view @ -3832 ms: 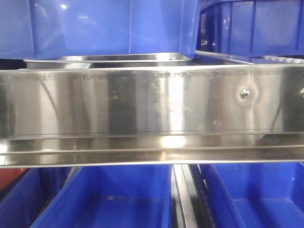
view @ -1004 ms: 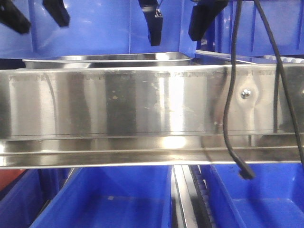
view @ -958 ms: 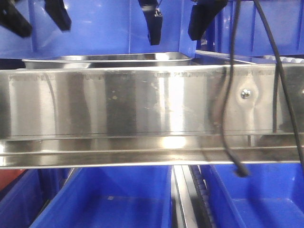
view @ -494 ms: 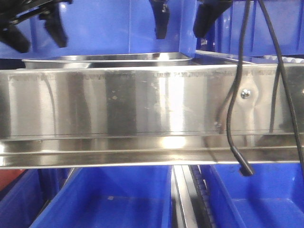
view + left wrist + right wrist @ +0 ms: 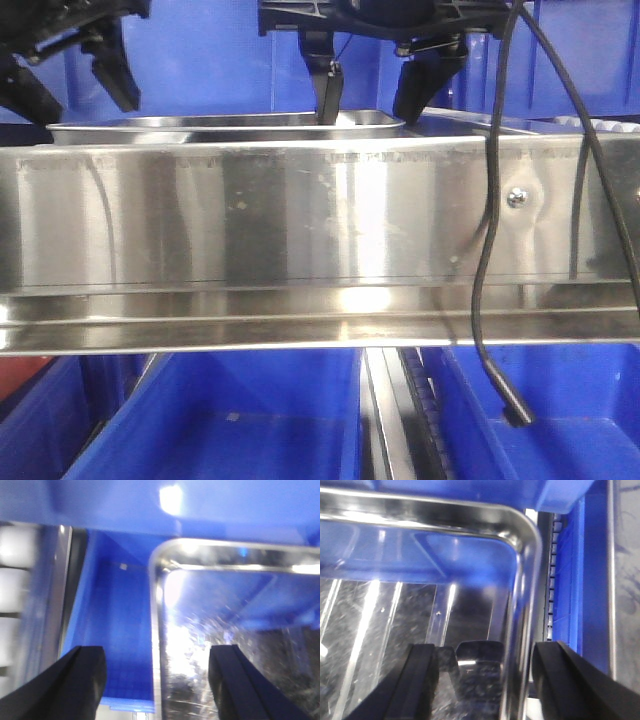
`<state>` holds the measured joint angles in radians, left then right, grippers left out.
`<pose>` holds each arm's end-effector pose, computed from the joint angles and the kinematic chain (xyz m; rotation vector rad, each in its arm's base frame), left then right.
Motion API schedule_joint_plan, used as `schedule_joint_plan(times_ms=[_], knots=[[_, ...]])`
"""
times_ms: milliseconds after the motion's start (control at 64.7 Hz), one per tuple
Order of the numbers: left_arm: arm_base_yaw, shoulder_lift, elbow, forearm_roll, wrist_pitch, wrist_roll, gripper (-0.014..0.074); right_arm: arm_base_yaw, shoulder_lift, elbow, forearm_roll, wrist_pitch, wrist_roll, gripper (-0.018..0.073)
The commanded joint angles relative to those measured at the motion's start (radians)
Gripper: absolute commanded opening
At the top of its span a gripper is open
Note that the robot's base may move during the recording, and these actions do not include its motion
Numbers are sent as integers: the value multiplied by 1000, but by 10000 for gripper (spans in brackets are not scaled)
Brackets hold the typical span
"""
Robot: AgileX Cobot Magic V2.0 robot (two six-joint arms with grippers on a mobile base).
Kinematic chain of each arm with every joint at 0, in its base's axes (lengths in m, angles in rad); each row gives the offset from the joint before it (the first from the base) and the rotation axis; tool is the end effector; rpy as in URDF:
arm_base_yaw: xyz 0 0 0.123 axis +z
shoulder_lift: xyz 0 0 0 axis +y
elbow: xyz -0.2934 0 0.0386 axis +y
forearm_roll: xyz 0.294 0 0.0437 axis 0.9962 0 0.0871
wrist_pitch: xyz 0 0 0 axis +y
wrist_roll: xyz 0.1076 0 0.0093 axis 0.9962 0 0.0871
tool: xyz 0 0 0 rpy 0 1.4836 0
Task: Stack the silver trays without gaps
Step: 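Close both grippers on the tray rims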
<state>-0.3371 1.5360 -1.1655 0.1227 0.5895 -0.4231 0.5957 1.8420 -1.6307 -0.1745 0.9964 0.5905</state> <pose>0.3683 -0.1213 0.2695 -0.0107 2.4487 -0.2105 0.3892 0.2448 0.2805 -0.0890 2.6711 0.1552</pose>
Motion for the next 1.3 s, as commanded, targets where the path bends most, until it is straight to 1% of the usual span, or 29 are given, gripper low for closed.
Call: schedule_joint_plan(times_ms=[0,155,355,649,989,1143,1283], knots=[[-8,3,-6,-4,-17,3,348,-6,1,-5,-6,-33,-9,309],[-8,14,-6,22,-19,3,348,-6,1,-5,-6,-55,-9,309],[-8,28,-6,22,-21,3,348,-8,1,-5,-8,-61,-9,309],[-8,56,-6,22,-21,3,348,-40,3,-5,-8,-57,-9,309],[-8,56,-6,22,-36,3,348,-40,21,-5,-6,-61,-9,309],[-8,56,-6,22,-36,3,348,-40,34,-5,20,-57,-9,309],[-8,56,-6,22,-37,3,348,-40,38,-5,19,-61,-9,309]])
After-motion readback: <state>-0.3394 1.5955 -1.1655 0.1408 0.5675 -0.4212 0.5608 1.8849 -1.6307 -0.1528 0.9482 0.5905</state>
